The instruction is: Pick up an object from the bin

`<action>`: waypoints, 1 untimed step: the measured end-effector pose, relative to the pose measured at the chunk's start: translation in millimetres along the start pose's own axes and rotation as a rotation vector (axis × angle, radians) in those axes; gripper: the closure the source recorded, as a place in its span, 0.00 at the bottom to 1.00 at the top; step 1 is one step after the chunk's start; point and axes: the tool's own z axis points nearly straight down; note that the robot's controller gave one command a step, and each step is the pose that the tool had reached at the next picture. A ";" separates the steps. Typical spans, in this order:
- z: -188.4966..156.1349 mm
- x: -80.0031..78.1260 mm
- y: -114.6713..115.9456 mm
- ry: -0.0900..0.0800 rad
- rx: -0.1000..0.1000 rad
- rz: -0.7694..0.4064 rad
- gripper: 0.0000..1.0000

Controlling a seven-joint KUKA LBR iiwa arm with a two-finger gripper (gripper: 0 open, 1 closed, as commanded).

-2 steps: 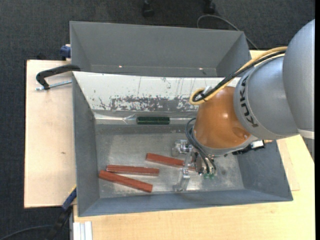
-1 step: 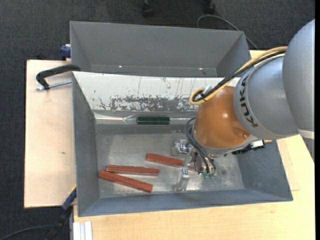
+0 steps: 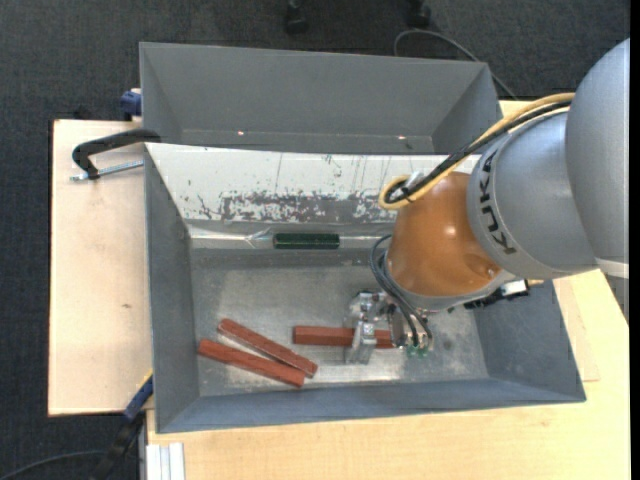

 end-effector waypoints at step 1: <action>-65.4 -2.6 1.0 -0.009 -0.001 0.000 1.00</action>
Offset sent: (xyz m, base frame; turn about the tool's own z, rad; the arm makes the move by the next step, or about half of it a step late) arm 0.0001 0.0001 0.0611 0.0000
